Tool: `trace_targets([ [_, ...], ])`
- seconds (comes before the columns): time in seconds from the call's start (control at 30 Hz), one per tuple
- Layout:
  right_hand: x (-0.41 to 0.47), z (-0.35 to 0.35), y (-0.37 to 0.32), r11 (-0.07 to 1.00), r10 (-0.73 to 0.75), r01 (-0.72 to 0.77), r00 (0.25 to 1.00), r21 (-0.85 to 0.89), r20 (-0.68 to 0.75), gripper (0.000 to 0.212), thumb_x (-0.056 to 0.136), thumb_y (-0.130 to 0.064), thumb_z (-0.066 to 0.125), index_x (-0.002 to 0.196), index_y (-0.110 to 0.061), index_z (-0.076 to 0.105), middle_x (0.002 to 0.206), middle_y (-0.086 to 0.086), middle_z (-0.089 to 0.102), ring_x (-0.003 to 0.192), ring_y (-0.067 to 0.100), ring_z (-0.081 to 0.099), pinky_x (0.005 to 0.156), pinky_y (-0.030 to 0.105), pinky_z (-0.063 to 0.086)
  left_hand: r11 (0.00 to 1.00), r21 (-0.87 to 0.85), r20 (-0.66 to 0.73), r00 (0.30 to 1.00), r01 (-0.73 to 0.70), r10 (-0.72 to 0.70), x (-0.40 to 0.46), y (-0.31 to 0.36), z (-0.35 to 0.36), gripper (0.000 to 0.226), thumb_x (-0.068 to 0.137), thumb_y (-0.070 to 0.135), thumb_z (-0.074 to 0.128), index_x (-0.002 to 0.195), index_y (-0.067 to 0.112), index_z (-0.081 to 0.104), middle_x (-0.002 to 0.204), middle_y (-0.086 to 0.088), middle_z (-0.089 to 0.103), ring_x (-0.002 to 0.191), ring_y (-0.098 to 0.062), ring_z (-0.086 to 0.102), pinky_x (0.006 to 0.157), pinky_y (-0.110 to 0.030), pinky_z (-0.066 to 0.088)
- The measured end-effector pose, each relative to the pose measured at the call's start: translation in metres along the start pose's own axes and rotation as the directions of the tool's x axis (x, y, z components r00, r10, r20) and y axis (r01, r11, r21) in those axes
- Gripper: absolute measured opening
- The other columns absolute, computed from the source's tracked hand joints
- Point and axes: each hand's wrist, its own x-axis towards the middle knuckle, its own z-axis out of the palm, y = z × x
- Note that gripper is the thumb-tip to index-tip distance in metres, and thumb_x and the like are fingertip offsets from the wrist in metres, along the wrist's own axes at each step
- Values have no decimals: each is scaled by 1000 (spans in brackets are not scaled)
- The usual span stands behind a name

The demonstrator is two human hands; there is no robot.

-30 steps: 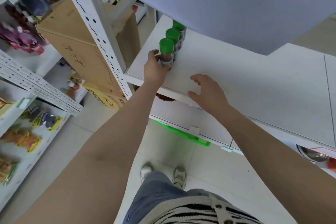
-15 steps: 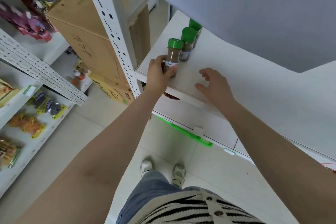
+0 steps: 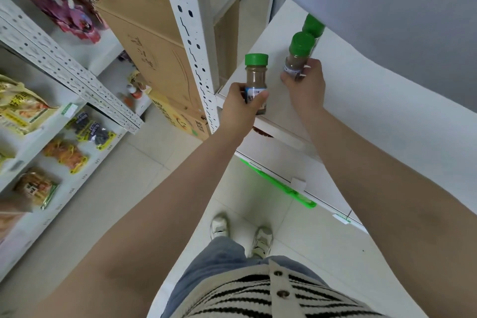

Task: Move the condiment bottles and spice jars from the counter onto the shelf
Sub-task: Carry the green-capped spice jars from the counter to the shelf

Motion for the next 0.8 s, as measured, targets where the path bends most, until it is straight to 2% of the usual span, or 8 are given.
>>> trace_targets([
  [0.23, 10, 5, -3, 1000, 1, -1, 1000, -22, -12, 44, 73, -37, 72, 107, -14, 58, 103, 7, 65, 90, 23, 62, 76, 30, 47, 994, -90, 5, 998, 68, -68, -1, 3, -12, 44, 84, 31, 71, 116, 7, 51, 107, -13, 66, 94, -27, 69, 84, -38, 58],
  [0.37, -9, -9, -3, 997, -31, 30, 999, 76, 17, 41, 68, -36, 75, 96, -11, 60, 94, 6, 68, 85, 24, 63, 82, 39, 52, 983, -155, 10, 996, 94, -94, -8, 2, -19, 40, 84, 29, 72, 112, 9, 53, 107, -14, 67, 93, -31, 70, 84, -38, 58],
  [0.43, -23, -20, -1, 986, -58, 45, 995, 163, 75, 34, 67, -32, 76, 93, -19, 61, 93, 3, 70, 86, 22, 66, 85, 40, 53, 979, -179, 0, 995, 101, -103, -14, 0, -22, 41, 84, 28, 72, 114, 6, 54, 107, -15, 67, 92, -30, 70, 80, -35, 59],
  [0.5, -37, -30, 2, 977, -84, 52, 985, 205, 151, 31, 67, -33, 77, 93, -26, 63, 96, 3, 72, 92, 24, 68, 89, 42, 54, 975, -195, -21, 993, 110, -117, -26, -2, -25, 41, 86, 25, 70, 116, 3, 53, 107, -15, 65, 89, -28, 70, 65, -21, 58],
  [0.57, -53, -35, 2, 977, -97, 51, 972, 209, 214, 32, 68, -36, 75, 95, -25, 65, 100, 8, 72, 95, 30, 66, 90, 44, 53, 963, -242, -44, 990, 120, -134, -39, -7, -28, 39, 87, 19, 69, 116, 0, 51, 106, -16, 63, 85, -29, 68, 56, -14, 53],
  [0.7, -85, -33, 0, 975, -131, 51, 920, 217, 369, 28, 80, -19, 72, 103, -6, 64, 93, 9, 69, 77, 16, 64, 75, 30, 51, 941, -307, -140, 971, 144, -194, -74, -28, -42, 40, 86, 16, 71, 116, -2, 53, 101, -13, 64, 81, -27, 67, 58, -16, 54],
  [0.77, -104, -27, -4, 971, -160, 50, 865, 236, 476, 25, 82, -18, 71, 103, -7, 63, 86, 6, 66, 70, 13, 59, 63, 24, 48, 927, -341, -195, 953, 155, -232, -95, -43, -53, 38, 85, 17, 71, 115, -1, 55, 102, -15, 65, 83, -29, 68, 65, -23, 57],
  [0.8, -114, -22, -5, 969, -177, 53, 832, 243, 526, 23, 83, -20, 70, 103, -10, 62, 86, 6, 65, 69, 14, 58, 62, 25, 47, 921, -352, -227, 939, 167, -257, -107, -51, -60, 36, 86, 18, 70, 113, 0, 55, 100, -14, 66, 82, -28, 69, 65, -22, 57],
])
